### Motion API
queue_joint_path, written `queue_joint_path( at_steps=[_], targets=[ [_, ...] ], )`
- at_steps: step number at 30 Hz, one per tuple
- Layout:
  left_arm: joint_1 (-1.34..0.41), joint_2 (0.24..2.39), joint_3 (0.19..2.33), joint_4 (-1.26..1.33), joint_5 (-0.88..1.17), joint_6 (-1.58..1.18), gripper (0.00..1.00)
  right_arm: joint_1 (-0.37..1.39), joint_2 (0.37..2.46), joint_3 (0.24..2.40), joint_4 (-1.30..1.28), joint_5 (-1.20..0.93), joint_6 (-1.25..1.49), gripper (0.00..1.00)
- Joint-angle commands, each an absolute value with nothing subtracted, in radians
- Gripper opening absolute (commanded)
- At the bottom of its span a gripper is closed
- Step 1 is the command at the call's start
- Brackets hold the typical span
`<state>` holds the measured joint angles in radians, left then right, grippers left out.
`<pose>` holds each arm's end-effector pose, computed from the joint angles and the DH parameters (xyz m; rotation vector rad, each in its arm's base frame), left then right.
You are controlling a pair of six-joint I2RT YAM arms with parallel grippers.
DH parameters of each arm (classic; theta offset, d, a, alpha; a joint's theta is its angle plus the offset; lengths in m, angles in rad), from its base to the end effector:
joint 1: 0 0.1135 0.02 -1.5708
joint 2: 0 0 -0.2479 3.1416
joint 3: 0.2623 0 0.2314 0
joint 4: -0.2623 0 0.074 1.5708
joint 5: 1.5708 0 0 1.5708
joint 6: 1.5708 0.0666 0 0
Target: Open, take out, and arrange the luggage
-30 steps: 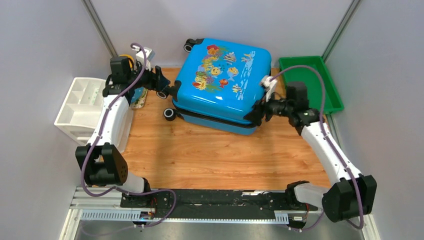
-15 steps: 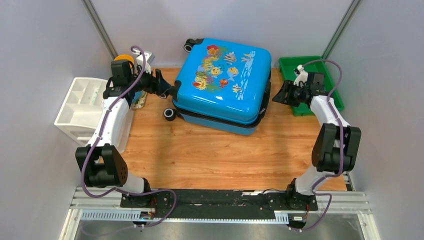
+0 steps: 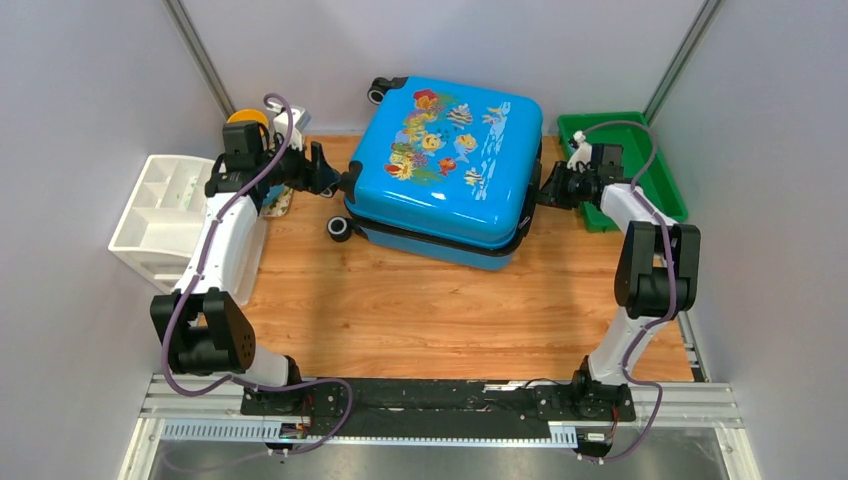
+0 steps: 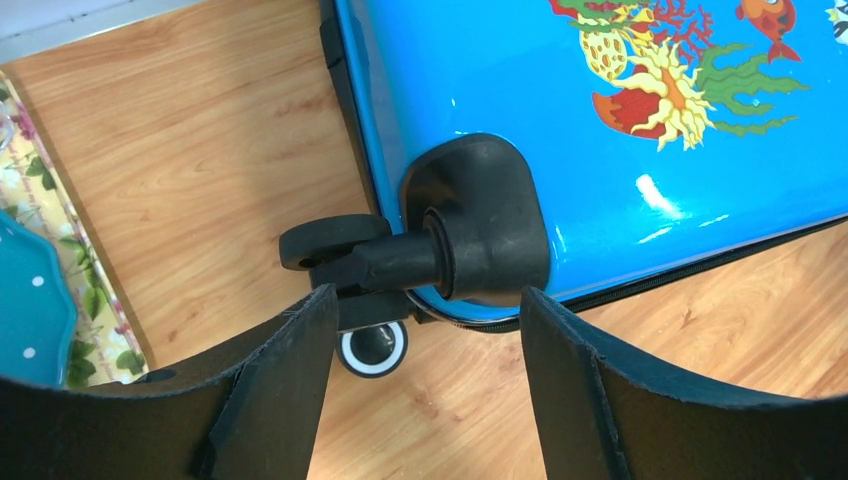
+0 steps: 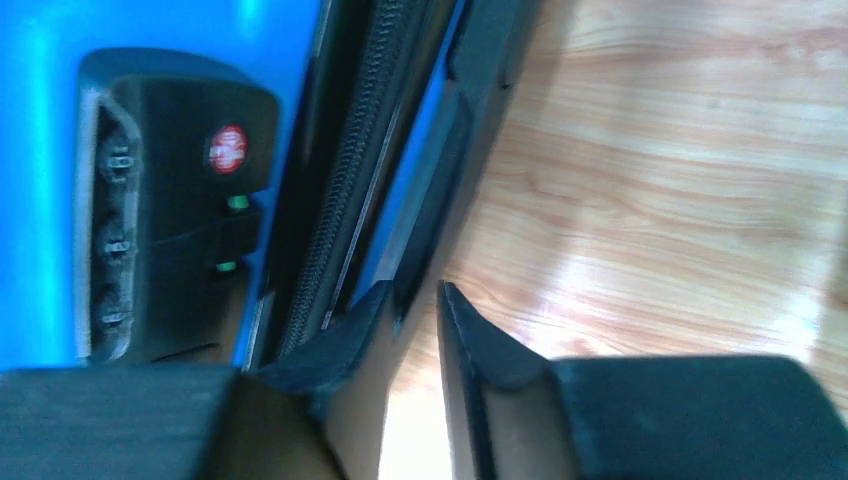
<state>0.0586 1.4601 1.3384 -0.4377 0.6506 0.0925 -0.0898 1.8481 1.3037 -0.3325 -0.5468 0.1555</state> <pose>0.3312 -0.0210 0.3249 0.4122 2.0168 -0.5960 0.3953 -0.0008 0.1869 0.0517 2.3929 0.6957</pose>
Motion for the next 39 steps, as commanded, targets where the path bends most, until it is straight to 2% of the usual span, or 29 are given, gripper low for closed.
queue_joint_path(
  at_steps=[1,3,15,22,25,27,28,30,31,34,39],
  targets=[
    [0.058,1.451,1.397,-0.459,0.658,0.124,0.75,-0.037,1.878,1.286,-0.279,-0.578,0.186,0.12],
    [0.058,1.453,1.401,-0.462,0.672,0.133,0.74,-0.022,1.855,1.244,-0.273,-0.603,0.184,0.0],
    [0.058,1.448,1.355,-0.451,0.719,0.138,0.72,0.147,1.638,0.898,-0.157,-0.653,0.305,0.0],
    [0.058,1.448,1.341,-0.434,0.735,0.111,0.73,0.294,1.499,0.821,-0.057,-0.689,0.357,0.0],
    [0.06,1.453,1.354,-0.442,0.735,0.106,0.73,0.269,1.401,0.818,-0.118,-0.687,0.283,0.0],
    [0.06,1.448,1.351,-0.443,0.741,0.112,0.73,0.241,1.315,0.821,-0.175,-0.696,0.203,0.07],
    [0.058,1.445,1.347,-0.44,0.741,0.112,0.73,0.22,1.29,0.825,-0.242,-0.704,0.107,0.19],
    [0.058,1.437,1.33,-0.433,0.745,0.104,0.73,0.219,1.229,0.85,-0.323,-0.715,0.017,0.32],
    [0.058,1.434,1.322,-0.422,0.744,0.101,0.73,0.219,1.214,0.854,-0.375,-0.721,0.005,0.44],
    [0.06,1.422,1.295,-0.407,0.703,0.081,0.75,0.235,1.186,0.867,-0.413,-0.753,-0.023,0.56],
    [0.139,1.479,1.391,-0.408,0.597,-0.069,0.77,0.262,1.195,0.897,-0.413,-0.701,0.023,0.61]
  ],
)
